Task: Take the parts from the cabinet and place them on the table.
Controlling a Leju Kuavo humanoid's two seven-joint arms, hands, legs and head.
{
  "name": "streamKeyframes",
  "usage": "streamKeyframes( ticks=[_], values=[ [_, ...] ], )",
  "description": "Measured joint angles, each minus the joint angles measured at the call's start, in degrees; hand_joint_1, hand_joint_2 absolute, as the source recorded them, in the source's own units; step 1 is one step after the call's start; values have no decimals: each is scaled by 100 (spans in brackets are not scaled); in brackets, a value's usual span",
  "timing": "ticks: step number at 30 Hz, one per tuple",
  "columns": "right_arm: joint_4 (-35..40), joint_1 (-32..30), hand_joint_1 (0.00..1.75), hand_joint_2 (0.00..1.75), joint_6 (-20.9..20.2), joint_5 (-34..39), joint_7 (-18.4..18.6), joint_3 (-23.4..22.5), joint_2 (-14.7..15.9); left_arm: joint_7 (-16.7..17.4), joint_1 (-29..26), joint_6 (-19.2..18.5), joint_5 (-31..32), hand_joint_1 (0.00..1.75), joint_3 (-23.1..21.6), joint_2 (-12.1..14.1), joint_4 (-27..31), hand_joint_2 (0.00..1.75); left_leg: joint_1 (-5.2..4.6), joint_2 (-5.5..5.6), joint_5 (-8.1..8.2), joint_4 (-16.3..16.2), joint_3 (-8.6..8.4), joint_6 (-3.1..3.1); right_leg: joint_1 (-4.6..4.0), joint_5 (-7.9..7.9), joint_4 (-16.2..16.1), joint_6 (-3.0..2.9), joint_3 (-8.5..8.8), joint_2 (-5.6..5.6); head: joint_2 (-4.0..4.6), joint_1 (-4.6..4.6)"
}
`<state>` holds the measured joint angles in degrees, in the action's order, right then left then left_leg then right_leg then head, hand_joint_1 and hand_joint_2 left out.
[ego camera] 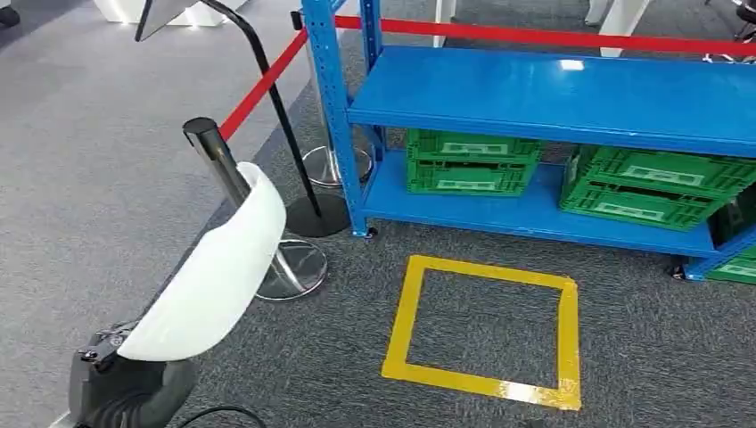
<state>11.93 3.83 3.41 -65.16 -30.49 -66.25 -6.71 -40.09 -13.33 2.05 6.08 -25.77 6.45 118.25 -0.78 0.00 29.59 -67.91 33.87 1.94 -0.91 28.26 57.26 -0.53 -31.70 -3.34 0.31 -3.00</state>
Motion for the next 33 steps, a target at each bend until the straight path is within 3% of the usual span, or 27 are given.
streamKeyframes(
  ticks=[1, 2, 3, 5, 6, 7, 8, 9, 11, 12, 13, 15, 16, 17, 18, 19, 21, 22, 23, 25, 26, 27, 28, 29, 31, 32, 33],
  values=[
    [-2, 8, 0, 0, -4, 0, 0, 0, -13, 0, 5, 2, 7, 175, 0, 0, 2, 175, -121, -121, -29, 514, -368, 184, 38, -26, 0, -23, -9, -29, 0, -7],
    [-15, 2, 0, 0, -24, -2, 0, 0, -70, 0, 9, 2, 13, 175, -4, 0, 5, 175, -288, -298, 67, 976, -706, 333, 4, -44, 11, 2, -23, -80, 0, 50],
    [-9, 7, 0, 0, -15, 20, 0, -7, -55, -2, 33, 2, 15, 175, -6, 0, 4, 175, -276, -345, 98, 1249, -837, 344, 9, -83, 8, 22, -35, -111, 0, 9],
    [-11, 7, 0, 0, -31, 17, 2, -7, -59, 0, 35, 2, 31, 175, -4, 0, 4, 175, -310, -255, 35, 1272, -753, 299, 27, -170, -2, 55, -82, -202, 0, -9],
    [-9, 7, 0, 0, -31, 18, 2, -7, -59, 0, 30, 2, 31, 175, -4, 0, 4, 175, -289, -222, -44, 1359, -754, 336, 7, -193, 2, 68, -86, -243, 2, -17],
    [-7, 7, 0, 0, -26, 20, 0, -11, -24, -2, 33, 2, 33, 175, -7, -4, 0, 175, -210, -205, -90, 1495, -780, 288, 9, -55, 86, 96, -189, -91, 0, -63],
    [-7, 3, 0, 0, -26, 20, 0, -13, -20, 0, 42, 2, 33, 175, -7, -11, -4, 175, -185, -149, -150, 1496, -710, 300, 15, 198, 295, 148, -297, 153, 2, -41],
    [-7, 1, 0, 0, -26, 17, 0, -15, -20, 2, 49, 0, 33, 175, -11, -20, -7, 175, -155, -122, -199, 1466, -619, 307, 46, 522, 736, 185, -440, 272, 0, -15],
    [-7, -17, 0, 0, -26, 22, 2, -20, -11, 2, 45, 0, 33, 175, -11, -33, -18, 175, -131, -53, -269, 1412, -477, 270, 97, 897, 1508, 259, -646, 320, 2, -4],
    [-7, -21, 0, 0, -26, 26, 2, -24, 2, 2, 45, 0, 33, 175, -11, -35, -28, 175, -111, -16, -302, 1371, -401, 246, 116, 878, 1682, 291, -653, 319, 2, 0],
    [-7, -19, 0, 0, -26, 28, 2, -24, 9, 2, 45, 0, 33, 175, -11, -35, -35, 175, -83, 21, -326, 1313, -313, 212, 133, 727, 1628, 324, -553, 319, 2, -2],
    [-4, -13, 0, 0, -26, 35, 2, -24, 24, 2, 46, -2, 33, 175, -15, -44, -44, 175, -8, 104, -363, 1138, -106, 150, 198, 275, 851, 405, -10, 342, 2, 0],
    [-4, -10, 0, 0, -26, 35, 2, -24, 28, 0, 47, 0, 33, 175, -15, -48, -44, 175, 10, 133, -368, 1037, -35, 113, 246, 248, 376, 455, 286, 436, 0, 2],
    [-4, -1, 0, 0, -28, 35, 2, -24, 24, 0, 47, 4, 33, 175, -15, -50, -44, 175, -6, 160, -370, 948, 73, 74, 214, 422, 117, 485, 515, 608, 0, 37],
    [-4, -1, 0, 0, -31, 37, 2, -26, 24, 4, 52, 7, 33, 175, -15, -52, -44, 175, -11, 191, -397, 867, 127, 42, 220, 416, 121, 371, 438, 585, 2, 59],
    [-4, -7, 0, 0, -35, 41, 2, -28, 26, 0, 46, 9, 33, 175, -15, -50, -44, 175, -9, 227, -428, 834, 154, 14, 217, 425, 124, 353, 342, 551, 0, 50],
    [-4, -11, 0, 0, -35, 55, 2, -31, 26, 2, 31, 31, 31, 175, -20, -50, -44, 175, 5, 277, -484, 843, 173, -34, 215, 384, 137, 230, 307, 492, 2, 48],
    [-4, 4, 0, 0, -37, 68, 2, -37, 28, -2, 19, 46, 28, 175, -22, -50, -44, 175, 12, 232, -388, 793, 208, -64, 228, 345, 133, 166, 263, 437, 2, 57],
    [0, 8, 0, 0, -37, 79, 0, -41, 33, 0, 21, 61, 13, 175, -22, -50, -44, 175, 14, 142, -113, 634, 274, -107, 223, 300, 133, 118, 219, 429, 0, 12],
    [2, -2, 0, 0, -37, 79, 0, -46, 35, 0, 25, 101, 11, 175, -33, -48, -46, 175, 63, 74, 542, -130, 448, -175, 209, 202, 135, 60, 135, 356, 2, -28],
    [2, -3, 0, 0, -39, 79, -2, -48, 37, 0, 22, 109, -9, 175, -33, -48, -46, 175, 79, 66, 769, -576, 537, -194, 200, 149, 140, 54, 100, 313, 0, -31],
    [2, -1, 0, 0, -39, 79, -4, -53, 37, 0, 21, 109, -9, 175, -35, -48, -44, 175, 87, 65, 803, -829, 551, -198, 193, 91, 149, 59, 30, 288, 2, -26],
    [4, 3, 0, 0, -39, 79, -4, -65, 37, 0, 19, 109, -9, 175, -37, -48, -44, 175, 89, 64, 675, -838, 457, -188, 184, 46, 150, 62, -43, 264, 2, -33],
    [4, 3, 0, 0, -39, 79, -7, -77, 37, 0, 16, 109, -11, 175, -39, -48, -44, 175, 88, 63, 488, -619, 260, -163, 172, 3, 151, 67, -98, 247, 0, -31],
    [4, 20, 0, 0, -39, 85, -59, -83, 37, 0, 17, 105, -26, 175, -39, -48, -44, 175, 57, 64, 126, 409, -420, -40, 146, -79, 149, 73, -170, 238, 0, -31],
    [2, 30, 0, 0, -39, 96, -98, -85, 28, 0, 23, 96, -33, 175, -42, -46, -42, 175, 16, 62, 159, 914, -725, 63, 162, -115, 147, 83, -197, 233, 0, -22],
    [4, 47, 0, 0, -44, 105, -107, -87, 26, 0, 27, 94, -39, 175, -42, -46, -42, 175, 6, 54, 195, 1153, -838, 91, 141, -158, 146, 122, -222, 240, 2, -26]
  ],
)
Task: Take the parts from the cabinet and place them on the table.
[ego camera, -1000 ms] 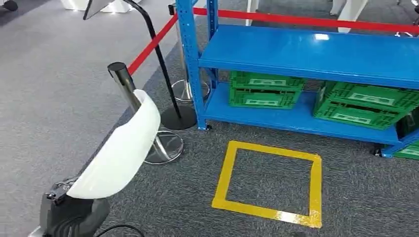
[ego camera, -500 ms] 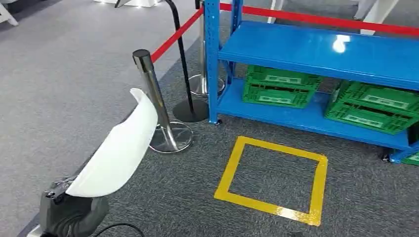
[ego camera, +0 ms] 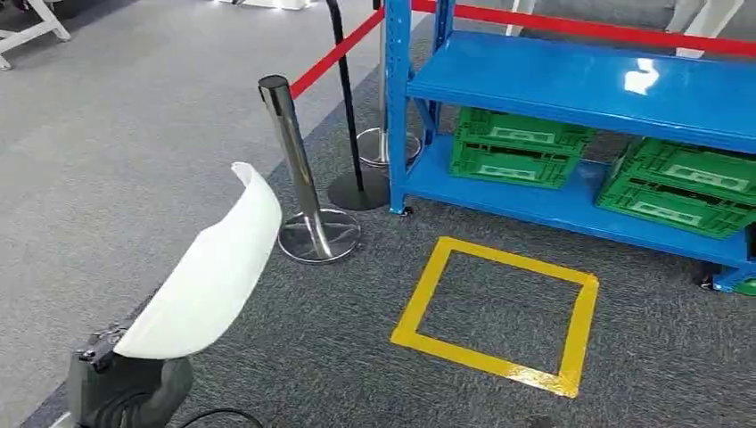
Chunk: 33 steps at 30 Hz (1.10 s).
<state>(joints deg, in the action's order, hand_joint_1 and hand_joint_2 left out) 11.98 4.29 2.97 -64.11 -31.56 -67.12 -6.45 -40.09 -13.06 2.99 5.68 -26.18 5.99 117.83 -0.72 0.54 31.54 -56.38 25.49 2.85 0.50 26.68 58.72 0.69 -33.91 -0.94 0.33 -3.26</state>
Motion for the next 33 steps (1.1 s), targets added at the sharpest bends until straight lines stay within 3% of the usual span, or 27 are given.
streamKeyframes(
  ticks=[3, 4, 5, 6, 8, 9, 10, 11, 12, 13, 15, 18, 19, 20, 21, 22, 23, 24, 25, 26, 27, 28, 29, 30, 33],
  values=[
    [0, 42, 0, 0, 0, 33, 2, -9, 0, 0, 1, -2, -33, 175, -4, 2, 0, 175, -56, -1, -103, 65, 100, 18, 48, -175, -67, 124, -65, -4, -2, -4],
    [0, 47, 0, 0, 0, 33, 2, -13, 2, 0, 2, -2, -35, 175, -9, 0, 0, 175, 25, -32, -221, 211, 90, 16, 48, -120, -34, 155, -111, 2, 0, 0],
    [0, 47, 0, 0, 2, 33, 2, -17, 4, 0, 9, -2, -37, 175, -20, 2, 0, 175, 5, -58, -278, 216, 146, 22, 36, 96, 70, 170, -181, 36, -2, 15],
    [0, 52, 0, 0, 2, 33, 4, -17, 4, -2, 14, -2, -39, 175, -22, 0, 0, 175, 6, -59, -322, 206, 224, 68, 37, 443, 376, 170, -303, 64, -2, 46],
    [0, 55, 0, 0, 2, 33, 4, -24, 4, 2, 9, -2, -50, 175, -26, 0, 0, 175, -3, -62, -407, 151, 385, 59, 34, 967, 1170, 186, -484, 77, -2, 96],
    [0, 53, 0, 0, 2, 31, 4, -24, 4, 2, 11, -2, -50, 175, -26, 0, 0, 175, -6, -67, -457, 115, 488, 55, 32, 1037, 1526, 198, -540, 78, -2, 98],
    [0, 53, 0, 0, 2, 33, 4, -26, 7, 2, 8, -2, -50, 175, -26, 0, -2, 175, -7, -68, -498, 76, 579, 47, 32, 921, 1638, 206, -496, 77, 0, 101],
    [2, 54, 0, 0, 2, 33, 4, -28, 11, 2, 8, -2, -50, 175, -31, 0, -2, 175, -5, -68, -538, 28, 678, 35, 33, 690, 1537, 214, -350, 77, 0, 109],
    [2, 58, 0, 0, 2, 33, 4, -31, 15, 2, 7, -2, -50, 175, -33, 0, -2, 175, 1, -67, -568, -28, 778, 19, 35, 454, 1230, 213, -99, 76, -2, 122],
    [4, 66, 0, 0, 2, 33, 4, -33, 24, 2, 7, -2, -50, 175, -33, 0, -2, 175, 6, -65, -592, -92, 862, -4, 38, 334, 786, 208, 222, 76, -2, 133],
    [4, 95, 0, 0, 2, 33, 2, -33, 33, 0, 13, -2, -50, 175, -35, 0, 0, 175, -27, -65, -611, -256, 982, -42, 19, 603, -96, 181, 839, 93, -2, 177],
    [4, 82, 0, 0, 2, 35, 0, -37, 33, 0, 13, -4, -50, 175, -39, 2, 0, 175, -11, -66, -733, -287, 1019, -140, -1, 590, -63, 85, 681, 95, -2, 175],
    [4, 66, 0, 0, 2, 39, 0, -39, 31, 0, 9, -44, -59, 175, -44, 2, 0, 175, -8, -56, -739, -310, 1035, -166, 50, 533, -107, 17, 646, 69, 0, 179],
    [4, 80, 0, 0, 4, 50, 0, -39, 33, 0, 3, -68, -70, 175, -46, 7, 0, 175, 2, -47, -556, -397, 1087, -215, 48, 493, -98, -21, 611, 34, -2, 179],
    [4, 92, 0, 0, 9, 50, -2, -42, 33, 0, 8, -100, -66, 175, -46, 7, 0, 175, 16, -46, -240, -636, 1143, -260, 49, 443, -99, -68, 554, 33, 0, 142],
    [4, 108, 0, 0, 13, 52, 0, -42, 33, 0, 10, -107, -63, 175, -50, 7, 0, 175, 47, -47, 128, -1049, 1239, -304, 48, 378, -94, -84, 481, 29, 0, 116],
    [4, 117, 0, 0, 17, 55, 0, -42, 33, 0, 9, -107, -52, 175, -52, 7, 0, 175, 69, -47, 386, -1449, 1315, -330, 44, 327, -90, -83, 419, 22, -2, 114],
    [4, 125, 0, 0, 24, 72, 0, -42, 33, 0, 9, -125, -52, 175, -55, 7, 0, 175, 86, -47, 522, -1789, 1355, -349, 42, 272, -78, -77, 387, 11, -2, 111],
    [4, 133, 0, 0, 28, 89, 0, -42, 33, 0, 9, -155, -61, 175, -55, 7, 0, 175, 99, -48, 463, -1920, 1314, -356, 42, 216, -66, -70, 313, -1, -2, 111],
    [4, 142, 0, 0, 31, 98, 0, -44, 33, 0, 9, -188, -63, 175, -55, 7, 0, 175, 111, -48, 276, -1838, 1191, -355, 42, 163, -48, -58, 234, -6, -2, 107],
    [4, 150, 0, 0, 31, 105, 0, -44, 33, 0, 9, -212, -50, 175, -55, 7, 0, 175, 115, -48, 58, -1564, 978, -343, 42, 117, -30, -47, 164, -8, -2, 107],
    [4, 161, 0, 0, 33, 107, 0, -44, 33, 0, 9, -212, -41, 175, -55, 9, 2, 175, 115, -47, -120, -1058, 645, -317, 42, 76, -23, -33, 111, -7, -2, 105],
    [4, 172, 0, 0, 33, 111, 2, -44, 33, 0, 12, -212, -41, 175, -55, 9, 11, 175, 111, -44, -199, -524, 301, -280, 43, 40, -23, -16, 85, -5, -2, 98],
    [4, 179, 0, 0, 33, 120, 15, -44, 31, 0, 23, -212, -41, 175, -55, 7, 20, 175, 85, -38, -72, -154, 96, -238, 25, 3, -22, 24, 46, -3, 0, 98],
    [4, 175, 0, 0, 37, 105, 98, -44, 31, 0, -27, -195, 8, 175, -55, 9, 31, 175, 31, -38, -92, -28, 138, -189, 65, -163, -60, 147, -28, -9, 0, 98]
  ],
)
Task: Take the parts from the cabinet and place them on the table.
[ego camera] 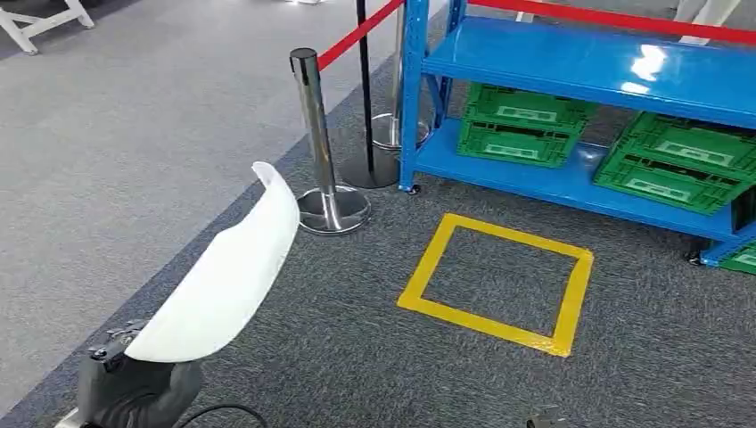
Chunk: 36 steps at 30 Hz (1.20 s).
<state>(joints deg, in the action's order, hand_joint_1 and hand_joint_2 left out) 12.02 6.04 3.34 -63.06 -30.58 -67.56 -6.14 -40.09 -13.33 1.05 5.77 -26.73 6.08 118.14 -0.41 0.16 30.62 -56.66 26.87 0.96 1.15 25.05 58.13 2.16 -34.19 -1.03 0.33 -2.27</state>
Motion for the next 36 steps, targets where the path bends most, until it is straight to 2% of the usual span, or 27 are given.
streamKeyframes(
  ticks=[1, 2, 3, 5, 6, 7, 8, 10, 11, 12, 13, 15, 17, 19, 20, 21, 22, 23, 24, 26, 27, 28, 31, 32, 33, 34, 36],
  values=[
    [0, -30, 0, 0, 4, -7, 0, 0, 0, -2, -35, 9, 20, 175, 0, 0, 2, 175, 5, -6, -83, 60, 43, 69, -8, -43, -22, 55, -21, 2, 0, 4],
    [0, -53, 0, 0, 11, -13, 0, 0, 0, -2, -59, 26, 20, 175, -13, -7, 2, 175, 31, -52, -168, 124, 84, 113, 6, 64, 38, 61, -91, 26, 0, 11],
    [0, -74, 0, 0, 17, -20, 0, 2, 0, 0, -82, 37, 18, 175, -22, -7, 2, 175, 23, -40, -231, 145, 149, 164, -2, 341, 191, 76, -181, 45, 0, 37],
    [-2, -114, 0, 0, 26, -37, 0, 2, -2, 0, -119, 81, 0, 175, -35, -9, 0, 175, -10, -45, -333, 132, 300, 229, -4, 1012, 1020, 76, -408, 85, 0, 116],
    [-4, -124, 0, 0, 28, -42, 4, 2, -9, 0, -140, 94, -8, 175, -42, -9, 0, 175, -30, -50, -383, 127, 375, 237, -4, 1171, 1402, 79, -490, 85, -2, 127],
    [-7, -135, 0, 0, 31, -59, 20, 2, -18, 0, -152, 101, -35, 175, -50, -7, -2, 175, -44, -53, -442, 116, 460, 238, -6, 1149, 1660, 77, -509, 86, -2, 122],
    [-7, -143, 0, 0, 33, -57, 37, 4, -24, 0, -167, 105, -46, 175, -59, -7, -4, 175, -52, -54, -490, 94, 543, 234, -12, 976, 1677, 72, -419, 85, -2, 124],
    [-9, -150, 0, 0, 44, -61, 70, 2, -26, 0, -205, 125, -94, 175, -70, 0, -4, 175, -54, -50, -569, 14, 717, 211, -28, 517, 1125, 47, 62, 85, 0, 127],
    [-9, -145, 0, 0, 46, -66, 85, 2, -26, 0, -222, 142, -96, 175, -72, 2, -4, 175, -54, -46, -595, -39, 790, 191, -32, 457, 610, 23, 435, 85, -2, 136],
    [-9, -130, 0, 0, 48, -68, 114, 2, -26, 0, -235, 169, -98, 175, -77, 7, -4, 175, -71, -47, -615, -100, 836, 164, -60, 675, 85, 0, 779, 88, 0, 144],
    [-9, -127, 0, 0, 50, -70, 118, 2, -26, 2, -233, 197, -107, 175, -87, 11, -4, 175, -80, -56, -644, -158, 872, 140, -59, 776, -202, -25, 959, 91, 0, 138],
    [-9, -147, 0, 0, 52, -74, 125, 4, -31, -2, -250, 201, -109, 175, -114, 20, -4, 175, -52, -62, -743, -139, 885, 72, -96, 751, -149, -73, 830, 94, -2, 149],
    [-15, -176, 0, 0, 50, -74, 138, 4, -70, -2, -264, 201, -118, 175, -131, 35, -4, 175, -49, -32, -727, -178, 922, 7, -27, 642, -212, -166, 781, 49, 0, 171],
    [-15, -175, 0, 0, 52, -72, 138, 4, -66, 0, -277, 208, -135, 175, -157, 55, -4, 175, -3, -25, -109, -659, 1053, -96, -28, 545, -214, -257, 679, 33, 0, 103],
    [-15, -177, 0, 0, 52, -72, 138, 4, -66, 0, -278, 210, -142, 175, -164, 63, -4, 175, 32, -25, 217, -1098, 1150, -138, -31, 499, -212, -256, 623, 28, -2, 96],
    [-15, -183, 0, 0, 48, -72, 138, 4, -66, 0, -278, 214, -146, 175, -166, 76, -4, 175, 57, -25, 433, -1506, 1226, -169, -34, 456, -207, -250, 566, 18, -2, 96],
    [-15, -191, 0, 0, 48, -72, 138, 4, -66, 0, -279, 221, -150, 175, -170, 87, -4, 175, 79, -25, 487, -1793, 1249, -197, -33, 413, -194, -241, 506, 10, 0, 94],
    [-15, -194, 0, 0, 48, -72, 138, 4, -66, 0, -279, 227, -153, 175, -173, 87, -4, 175, 104, -25, 377, -1847, 1184, -217, -31, 372, -176, -226, 475, 6, -2, 90],
    [-15, -193, 0, 0, 48, -72, 138, 4, -66, 0, -278, 234, -155, 175, -175, 90, -4, 175, 123, -27, 176, -1675, 1015, -226, -28, 332, -147, -206, 427, 1, -2, 90],
    [-15, -194, 0, 0, 44, -77, 135, 4, -70, 0, -276, 262, -159, 175, -179, 96, -4, 175, 144, -27, -196, -708, 368, -213, -13, 283, -90, -165, 332, 5, -2, 90],
    [-15, -198, 0, 0, 39, -81, 129, 4, -70, 0, -270, 286, -159, 175, -181, 101, -4, 175, 141, -19, -137, -249, 114, -191, -10, 264, -76, -138, 291, 4, -2, 87],
    [-15, -184, 0, 0, 37, -88, 124, 4, -72, 0, -274, 300, -157, 175, -181, 103, -4, 175, 105, -2, -97, -79, 22, -165, -29, 232, -47, -94, 248, 6, 0, 87],
    [-15, -184, 0, 0, 22, -114, 120, 4, -72, 0, -272, 335, -142, 175, -186, 114, -4, 175, 75, -3, -82, -21, 90, -95, -9, 110, -69, 27, 170, 8, -2, 87],
    [-15, -191, 0, 0, 22, -120, 120, 4, -72, -2, -271, 359, -140, 175, -195, 114, -4, 175, 114, -12, -144, 52, 119, 0, -7, 143, -42, 57, 127, 12, -2, 92],
    [-15, -195, 0, 0, 22, -125, 118, 4, -72, -2, -271, 383, -137, 175, -206, 118, -4, 175, 104, -42, -190, 65, 160, 61, -1, 306, 58, 68, 25, 38, -2, 107],
    [-15, -200, 0, 0, 22, -129, 118, 4, -72, -2, -269, 400, -127, 175, -205, 124, -4, 175, 96, -41, -228, 62, 213, 117, -5, 608, 372, 60, -80, 59, -2, 142],
    [-15, -201, 0, 0, 22, -136, 116, 4, -72, 0, -271, 411, -107, 175, -214, 127, -4, 175, 56, -52, -309, 45, 337, 166, -9, 1152, 1328, 66, -395, 85, -2, 192]
  ],
)
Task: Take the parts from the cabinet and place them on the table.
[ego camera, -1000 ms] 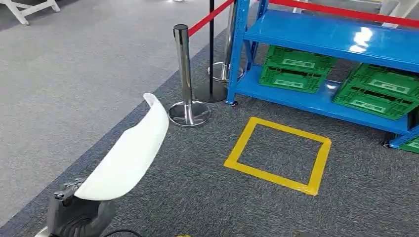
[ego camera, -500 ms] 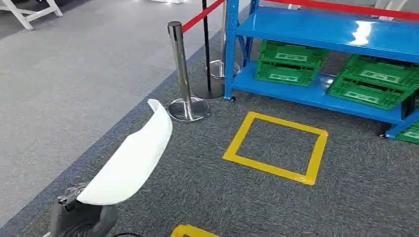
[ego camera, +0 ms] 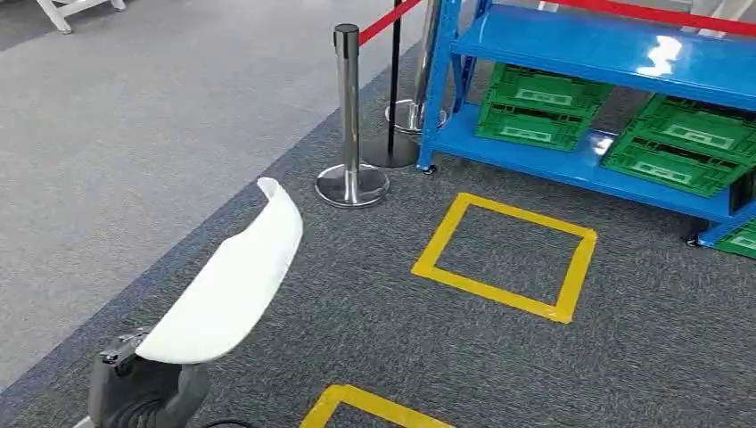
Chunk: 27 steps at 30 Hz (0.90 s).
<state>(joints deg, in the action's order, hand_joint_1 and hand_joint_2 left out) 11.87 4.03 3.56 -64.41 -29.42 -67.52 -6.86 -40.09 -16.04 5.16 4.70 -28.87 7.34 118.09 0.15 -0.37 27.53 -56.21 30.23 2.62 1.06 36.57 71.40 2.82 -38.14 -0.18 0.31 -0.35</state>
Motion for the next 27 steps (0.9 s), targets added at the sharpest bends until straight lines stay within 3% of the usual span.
streamKeyframes(
  ticks=[1, 2, 3, 4, 5, 6, 7, 10, 11, 12, 13, 15, 16, 17, 18, 21, 22, 26, 27],
  values=[
    [-2, -5, 0, 0, -2, -4, 0, 0, -4, 0, 1, 0, 7, 175, 0, 4, 0, 175, -18, -3, -38, -13, 55, 9, 0, 86, 311, 1, -87, 1, 0, 0],
    [-2, -10, 0, 0, -4, -9, 0, 0, -4, 0, -2, 0, 9, 175, -2, 9, 0, 175, -33, -3, -72, -29, 116, 11, 0, 21, 411, 0, -65, 0, 0, -4],
    [-2, -10, 0, 0, -4, -7, 0, 0, -4, 0, -1, 0, 9, 175, -4, 11, 0, 175, -44, -2, -100, -48, 166, 8, -2, -155, 258, -10, 78, 0, 0, 0],
    [-2, -8, 0, 0, -2, -7, 0, 0, -4, 0, -1, 0, 9, 175, -4, 15, 0, 175, -51, -1, -122, -68, 209, -4, -3, -369, -98, -23, 327, 0, 0, -2],
    [0, -3, 0, 0, -2, -7, 0, 0, -4, 0, -1, 0, 11, 175, -9, 20, 0, 175, -55, 4, -140, -99, 247, -20, -4, -567, -673, -48, 696, 0, 0, 0],
    [0, 7, 0, 0, -2, -7, 0, 0, -4, 0, -1, 0, 11, 175, -15, 22, 0, 175, -54, 3, -155, -141, 278, -38, -7, -571, -1194, -77, 1018, 1, 0, 0],
    [0, 21, 0, 0, -2, -7, -2, 0, -4, 0, 1, 0, 11, 175, -20, 22, 0, 175, -82, 2, -169, -189, 334, -65, -38, -489, -1407, -72, 1200, 9, 2, 0],
    [0, 6, 0, 0, -2, -9, -2, 0, -4, 0, 3, 2, 11, 175, -33, 24, 0, 175, -70, -5, -255, -189, 354, -168, -54, -506, -1421, -108, 1055, 9, 0, -15],
    [-2, -6, 0, 0, -2, -7, -2, 0, -13, 0, 3, 4, 11, 175, -35, 28, 0, 175, -75, 3, -260, -210, 371, -193, -17, -557, -1455, -174, 1034, -4, 0, 0],
    [-2, -1, 0, 0, -2, -7, -2, 0, -15, 0, -6, 4, 15, 175, -39, 42, 0, 175, -58, 21, -119, -289, 419, -243, -2, -598, -1457, -227, 997, -26, 0, -6],
    [-2, 11, 0, 0, 0, -2, -2, 0, -15, 0, -2, 15, 13, 175, -44, 50, 0, 175, -44, 21, 169, -540, 494, -287, -1, -635, -1457, -283, 958, -30, 0, -44],
    [-2, 10, 0, 0, 2, -4, -2, 0, -15, -2, 0, 33, 9, 175, -52, 61, 0, 175, -3, 21, 722, -1357, 726, -350, -6, -695, -1451, -296, 892, -42, 0, -61],
    [-2, 1, 0, 0, 0, -4, -2, 0, -15, 0, 0, 39, 9, 175, -57, 68, 0, 175, 12, 21, 881, -1740, 817, -372, -7, -730, -1447, -287, 867, -44, 2, -61],
    [-2, -1, 0, 0, 0, -4, -2, 0, -15, 0, -1, 46, 9, 175, -66, 70, 0, 175, 27, 21, 875, -1891, 813, -383, -7, -763, -1438, -279, 856, -49, 2, -61],
    [-2, 0, 0, 0, 0, -4, -2, 0, -15, 0, 1, 50, 9, 175, -68, 72, 0, 175, 40, 20, 750, -1783, 696, -387, -5, -792, -1425, -269, 813, -49, 0, -66],
    [-2, -4, 0, 0, 0, 4, -2, 0, -24, 0, 10, 63, 31, 175, -98, 70, 0, 175, 45, 23, 105, -411, -107, -325, -1, -826, -1386, -231, 755, -43, 2, -70],
    [-2, 3, 0, 0, -4, 4, -2, 0, -26, 0, 18, 63, 33, 175, -103, 70, 0, 175, 22, 31, 205, -229, -236, -287, -22, -846, -1375, -195, 720, -46, 0, -68],
    [-2, 8, 0, 0, -37, 7, -4, 0, -26, 0, 53, 87, 68, 175, -127, 72, 0, 175, -7, 29, 185, -76, -153, -170, -23, -956, -1380, -39, 630, -41, 2, -68],
    [-2, 7, 0, 0, -39, 9, -7, 0, -26, 0, 53, 92, 68, 175, -136, 66, 0, 175, 38, 11, 123, -9, -148, -98, -13, -910, -1367, -13, 594, -38, 0, -59]
  ],
)
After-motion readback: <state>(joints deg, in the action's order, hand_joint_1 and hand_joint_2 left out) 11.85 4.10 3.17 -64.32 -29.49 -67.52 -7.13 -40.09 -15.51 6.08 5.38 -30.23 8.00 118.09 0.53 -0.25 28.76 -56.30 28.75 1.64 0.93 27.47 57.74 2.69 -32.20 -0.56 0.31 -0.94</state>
